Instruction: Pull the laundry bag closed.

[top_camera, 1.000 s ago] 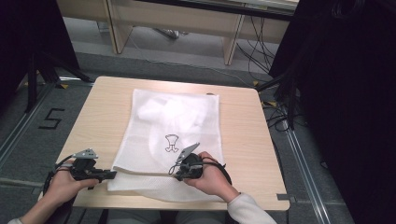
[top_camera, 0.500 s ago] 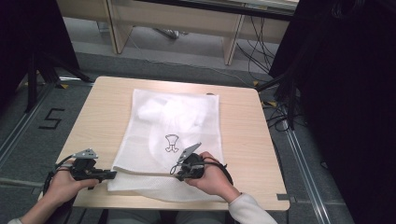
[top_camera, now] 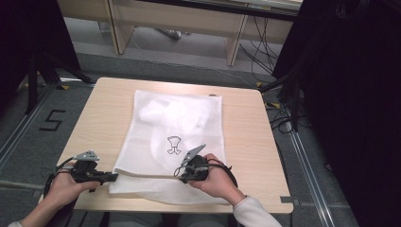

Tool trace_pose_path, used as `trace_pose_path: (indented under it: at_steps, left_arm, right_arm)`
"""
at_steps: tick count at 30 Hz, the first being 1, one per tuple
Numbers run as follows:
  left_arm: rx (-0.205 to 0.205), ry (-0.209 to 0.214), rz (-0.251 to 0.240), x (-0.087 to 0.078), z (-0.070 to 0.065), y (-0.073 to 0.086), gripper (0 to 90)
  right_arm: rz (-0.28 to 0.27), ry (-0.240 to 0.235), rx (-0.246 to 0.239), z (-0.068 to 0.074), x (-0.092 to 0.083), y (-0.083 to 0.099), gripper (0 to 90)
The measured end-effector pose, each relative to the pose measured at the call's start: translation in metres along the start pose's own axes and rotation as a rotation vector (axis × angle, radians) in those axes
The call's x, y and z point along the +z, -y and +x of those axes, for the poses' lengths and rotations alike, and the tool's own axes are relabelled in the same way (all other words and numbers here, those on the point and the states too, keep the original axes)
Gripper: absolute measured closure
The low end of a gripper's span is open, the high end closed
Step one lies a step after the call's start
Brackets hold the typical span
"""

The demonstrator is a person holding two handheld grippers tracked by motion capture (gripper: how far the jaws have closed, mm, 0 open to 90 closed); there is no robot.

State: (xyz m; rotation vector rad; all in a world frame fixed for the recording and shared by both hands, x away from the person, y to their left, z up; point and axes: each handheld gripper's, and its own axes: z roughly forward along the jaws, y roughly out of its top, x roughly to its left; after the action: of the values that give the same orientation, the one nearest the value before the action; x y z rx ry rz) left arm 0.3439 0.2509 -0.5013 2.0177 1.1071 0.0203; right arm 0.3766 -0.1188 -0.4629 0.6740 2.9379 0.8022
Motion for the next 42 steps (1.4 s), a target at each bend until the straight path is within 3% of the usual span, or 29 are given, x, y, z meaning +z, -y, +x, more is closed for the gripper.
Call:
trace_pose_path:
  at_steps: [2,4,7,12,14,16,18,24,28,29,42]
  left_arm:
    - [0.0,-0.012,-0.02,0.001,-0.001,0.001,85.0]
    - [0.003,-0.005,0.004,0.0,0.0,0.0,85.0]
    - [0.001,-0.009,-0.02,0.001,0.0,0.001,85.0]
    - [0.0,-0.01,-0.018,0.001,0.0,0.001,85.0]
    - [0.003,-0.004,0.004,0.0,0.0,0.0,85.0]
    - [0.0,-0.011,-0.02,0.001,0.0,0.001,85.0]
    - [0.004,-0.008,0.002,0.0,0.0,0.0,85.0]
    - [0.0,-0.008,-0.019,0.001,0.0,0.001,85.0]
    - [0.005,-0.007,0.004,0.0,0.0,0.0,85.0]
    - [0.001,-0.01,-0.017,0.001,0.0,0.001,85.0]
    - [0.001,-0.01,-0.017,0.001,0.0,0.001,85.0]
  right_arm:
    - [0.003,-0.002,0.005,-0.001,-0.001,0.001,82.5]
    - [-0.003,0.002,0.001,-0.003,-0.002,0.002,82.6]
    - [-0.004,0.004,0.01,-0.003,-0.004,0.005,82.5]
    - [-0.007,0.003,0.012,-0.004,-0.005,0.006,82.5]
    - [-0.005,0.005,0.009,-0.004,-0.005,0.007,82.5]
    - [-0.005,0.004,0.024,-0.004,-0.007,0.008,82.5]
    - [-0.011,0.009,0.017,-0.006,-0.007,0.01,82.5]
    - [-0.013,0.004,0.024,-0.006,-0.009,0.011,82.5]
    - [-0.016,-0.002,0.023,-0.007,-0.009,0.012,82.6]
    - [-0.01,0.008,0.027,-0.006,-0.01,0.013,82.5]
    - [-0.017,0.007,0.045,-0.009,-0.015,0.019,82.5]
